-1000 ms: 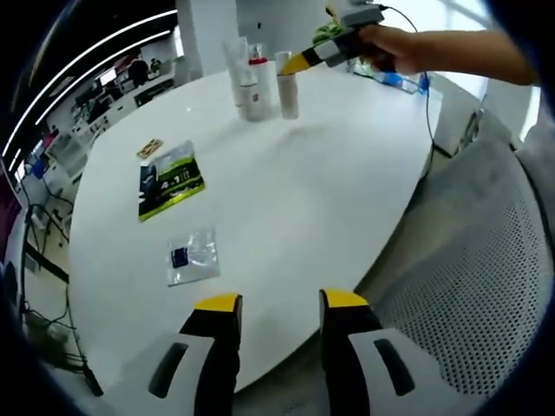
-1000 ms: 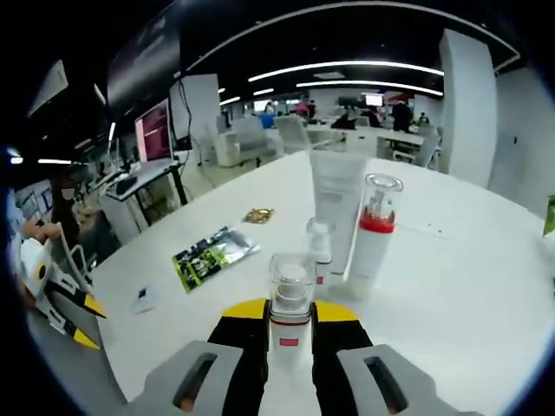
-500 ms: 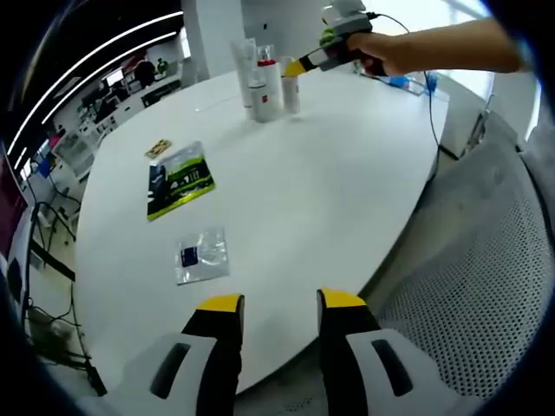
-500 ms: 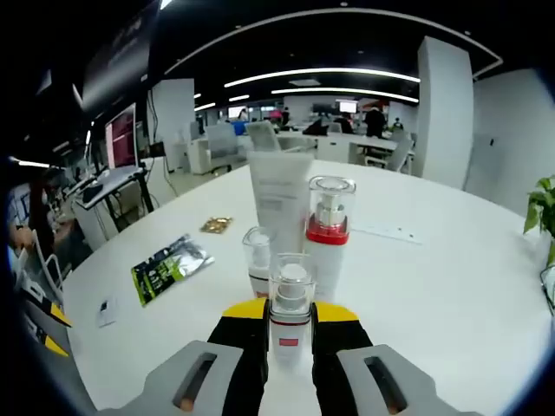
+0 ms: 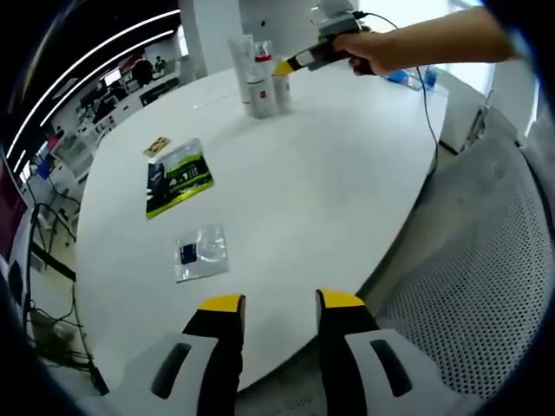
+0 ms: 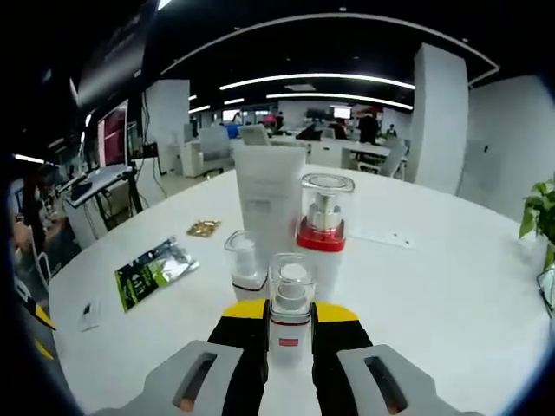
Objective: Arrange the skincare products in the storage area until every visible bottle or jar stands upright without overlapping.
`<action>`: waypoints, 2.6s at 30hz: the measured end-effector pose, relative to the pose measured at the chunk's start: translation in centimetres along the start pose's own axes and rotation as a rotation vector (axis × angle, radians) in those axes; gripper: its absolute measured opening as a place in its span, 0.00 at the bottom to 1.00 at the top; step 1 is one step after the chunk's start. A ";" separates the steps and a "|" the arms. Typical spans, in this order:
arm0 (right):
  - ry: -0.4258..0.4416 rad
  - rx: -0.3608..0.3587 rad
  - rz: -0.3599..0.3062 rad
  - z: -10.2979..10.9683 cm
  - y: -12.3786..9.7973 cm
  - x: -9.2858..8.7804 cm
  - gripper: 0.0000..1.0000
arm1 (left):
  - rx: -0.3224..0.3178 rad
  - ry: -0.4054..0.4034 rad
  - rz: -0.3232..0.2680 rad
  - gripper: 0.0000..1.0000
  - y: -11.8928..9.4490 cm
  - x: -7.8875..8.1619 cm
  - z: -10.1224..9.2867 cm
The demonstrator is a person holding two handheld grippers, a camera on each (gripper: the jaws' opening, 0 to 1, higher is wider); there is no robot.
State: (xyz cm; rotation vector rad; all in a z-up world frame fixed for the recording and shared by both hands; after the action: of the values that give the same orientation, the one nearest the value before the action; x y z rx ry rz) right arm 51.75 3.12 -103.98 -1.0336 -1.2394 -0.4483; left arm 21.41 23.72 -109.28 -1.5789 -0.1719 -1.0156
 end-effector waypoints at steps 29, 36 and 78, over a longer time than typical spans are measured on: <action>0.094 -0.193 0.026 -1.4 1.4 -0.1 0.12 | 0.008 -0.005 0.021 0.26 0.1 -0.4 0.1; 0.109 -0.197 0.038 -1.4 1.1 -0.6 0.13 | 0.008 -0.002 0.021 0.25 0.1 -0.4 0.1; 0.264 -0.125 0.073 1.4 -3.2 -2.6 0.34 | 0.024 0.018 0.022 0.24 0.0 -0.3 0.4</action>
State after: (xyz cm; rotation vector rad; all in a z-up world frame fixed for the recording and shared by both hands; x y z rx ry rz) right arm 47.67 2.08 -105.13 -1.0838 -0.9457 -0.5910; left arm 21.45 24.19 -109.48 -1.5466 -0.1527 -1.0068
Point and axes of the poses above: the point that each gripper's makers call its tool centre point, and the gripper's own axes: y roughly forward along the fingers, z roughly to its left, x roughly out of its top, the point moved 2 cm from there along -y, roughly backward along the fingers, and after that the axes turned 5 degrees about -z, right-handed, at the moved point
